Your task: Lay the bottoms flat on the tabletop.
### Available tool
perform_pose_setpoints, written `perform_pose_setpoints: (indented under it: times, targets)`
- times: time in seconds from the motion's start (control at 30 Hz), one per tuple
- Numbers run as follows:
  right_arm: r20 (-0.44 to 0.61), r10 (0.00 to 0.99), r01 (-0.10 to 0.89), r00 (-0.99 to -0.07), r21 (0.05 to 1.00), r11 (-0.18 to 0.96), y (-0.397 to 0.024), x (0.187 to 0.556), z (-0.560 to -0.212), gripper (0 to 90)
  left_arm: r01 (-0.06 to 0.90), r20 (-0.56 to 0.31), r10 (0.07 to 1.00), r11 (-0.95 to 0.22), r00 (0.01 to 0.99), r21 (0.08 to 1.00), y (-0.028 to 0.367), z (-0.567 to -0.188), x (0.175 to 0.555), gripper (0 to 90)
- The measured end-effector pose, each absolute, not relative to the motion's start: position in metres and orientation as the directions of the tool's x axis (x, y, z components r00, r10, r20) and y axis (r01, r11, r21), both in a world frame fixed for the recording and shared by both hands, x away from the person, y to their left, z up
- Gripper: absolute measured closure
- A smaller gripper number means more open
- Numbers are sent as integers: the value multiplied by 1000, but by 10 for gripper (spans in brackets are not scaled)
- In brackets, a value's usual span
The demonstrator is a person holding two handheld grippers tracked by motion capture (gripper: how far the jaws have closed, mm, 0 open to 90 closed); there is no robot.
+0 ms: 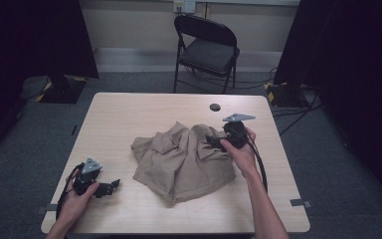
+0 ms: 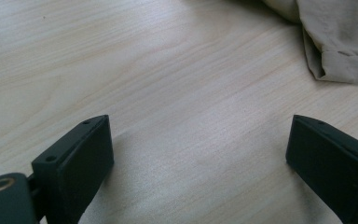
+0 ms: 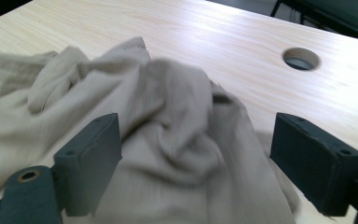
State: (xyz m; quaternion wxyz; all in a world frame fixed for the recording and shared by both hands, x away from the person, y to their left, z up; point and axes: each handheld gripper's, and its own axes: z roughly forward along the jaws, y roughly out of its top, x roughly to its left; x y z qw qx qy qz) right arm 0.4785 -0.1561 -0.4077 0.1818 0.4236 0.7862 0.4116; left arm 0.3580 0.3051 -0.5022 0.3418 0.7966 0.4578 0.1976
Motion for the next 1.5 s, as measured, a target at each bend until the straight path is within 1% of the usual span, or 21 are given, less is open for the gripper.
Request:
perform_pose_setpoints:
  times: [0.07,0.17,0.2,0.23,0.3,0.37,0.5,0.53,0.67,0.77,0.8,0.83,0.93,0.97,1.0,1.07,1.17,1.2,1.43,1.47,1.5]
  targets:
    - [83,799,524,-595,794,308,-146,493,-409,148,595,-1,864,-346,504,726,305,-502,358,68]
    - [96,796,546,-598,776,316,-131,513,-416,147,594,1,862,-350,506,724,305,-502,358,68]
    - [96,796,546,-598,776,316,-131,513,-416,147,594,1,862,-350,506,724,305,-502,358,68]
    - [94,799,548,-594,774,316,-123,522,-424,154,593,4,862,-352,507,724,305,-502,358,68]
    - [83,801,557,-593,761,333,-117,528,-436,155,593,4,862,-352,507,724,305,-502,358,67]
    - [102,793,579,-601,740,343,-113,531,-448,150,594,1,863,-348,505,725,305,-502,358,68]
    - [114,800,619,-589,701,356,-111,535,-467,180,593,0,863,-347,505,726,305,-502,358,68]
    - [105,804,621,-586,695,362,-111,535,-470,219,593,3,862,-351,507,724,305,-502,358,67]
    - [75,814,629,-576,677,383,-113,533,-478,311,593,1,862,-349,506,725,305,-502,358,68]
    - [43,818,618,-574,677,399,-113,531,-478,435,593,4,862,-353,507,724,305,-502,358,68]
    - [43,818,618,-574,677,399,-113,531,-478,435,593,4,862,-353,507,724,305,-502,358,68]
    - [21,815,611,-579,674,416,-113,530,-476,570,593,2,863,-349,506,725,305,-502,358,67]
    - [-6,821,605,-570,674,425,-114,528,-472,739,593,1,862,-349,506,726,305,-502,358,68]
    - [6,820,606,-572,676,418,-115,527,-470,786,593,2,862,-351,506,725,305,-502,358,68]
    - [7,817,602,-576,680,418,-117,526,-469,814,593,2,862,-350,506,725,305,-502,358,68]
    - [18,813,598,-582,687,412,-119,523,-465,850,593,2,863,-349,506,725,305,-502,358,68]
    - [62,816,599,-575,711,368,-127,518,-456,865,593,2,863,-349,506,725,305,-502,358,68]
    - [62,816,599,-575,711,368,-127,518,-456,865,593,2,863,-349,506,725,305,-502,358,68]
    - [95,799,562,-594,760,328,-160,480,-437,871,593,2,862,-350,506,725,305,-502,358,68]
    - [95,799,562,-594,760,328,-160,480,-437,871,593,2,862,-350,506,725,305,-502,358,68]
    - [95,795,550,-599,771,321,-169,469,-432,871,593,4,861,-353,508,724,305,-502,358,68]
